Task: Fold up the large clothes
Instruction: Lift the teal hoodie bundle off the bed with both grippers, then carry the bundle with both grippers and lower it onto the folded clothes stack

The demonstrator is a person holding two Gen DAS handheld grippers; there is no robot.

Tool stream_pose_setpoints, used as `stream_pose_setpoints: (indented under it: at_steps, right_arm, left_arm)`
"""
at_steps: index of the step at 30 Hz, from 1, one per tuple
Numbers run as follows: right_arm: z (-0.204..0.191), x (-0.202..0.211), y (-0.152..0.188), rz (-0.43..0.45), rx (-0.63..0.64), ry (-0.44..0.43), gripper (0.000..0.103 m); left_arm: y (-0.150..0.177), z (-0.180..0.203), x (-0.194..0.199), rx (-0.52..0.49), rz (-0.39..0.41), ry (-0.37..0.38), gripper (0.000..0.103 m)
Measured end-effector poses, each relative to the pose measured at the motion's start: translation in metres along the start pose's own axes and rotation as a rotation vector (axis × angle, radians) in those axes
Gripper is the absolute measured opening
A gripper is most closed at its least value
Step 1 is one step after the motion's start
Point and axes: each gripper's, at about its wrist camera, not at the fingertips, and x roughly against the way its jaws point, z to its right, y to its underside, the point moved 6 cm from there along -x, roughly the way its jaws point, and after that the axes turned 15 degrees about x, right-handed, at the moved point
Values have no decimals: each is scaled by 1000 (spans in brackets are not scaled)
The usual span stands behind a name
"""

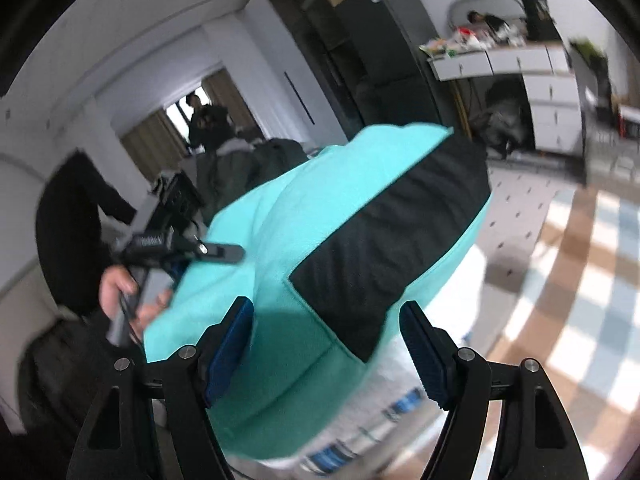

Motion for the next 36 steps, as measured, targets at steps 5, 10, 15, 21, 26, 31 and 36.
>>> stream_pose_setpoints:
  at_steps: [5, 10, 15, 21, 26, 31, 36]
  right_arm:
    - [-3, 27, -30, 25, 141, 128, 76]
    - [-2, 26, -92, 92, 246, 218, 76]
    - [16, -71, -113, -221, 234, 237, 72]
    - [35, -128, -63, -447, 246, 317, 72]
    - [26, -105, -74, -329, 253, 360, 72]
    - [-2, -45, -75, -107, 155, 233, 74]
    - [-21, 21, -42, 102, 82, 193, 82]
  left_arm:
    - [-6, 24, 87, -42, 259, -51, 85]
    - [23, 72, 56, -256, 243, -44, 85]
    - [26, 45, -48, -266, 86, -191, 85]
    - [8, 23, -66, -192, 126, -54, 84]
    - [19, 44, -40, -245, 220, -137, 85]
    - [44, 60, -8, -260, 375, -140, 85]
    - [73, 76, 4, -344, 532, -187, 85]
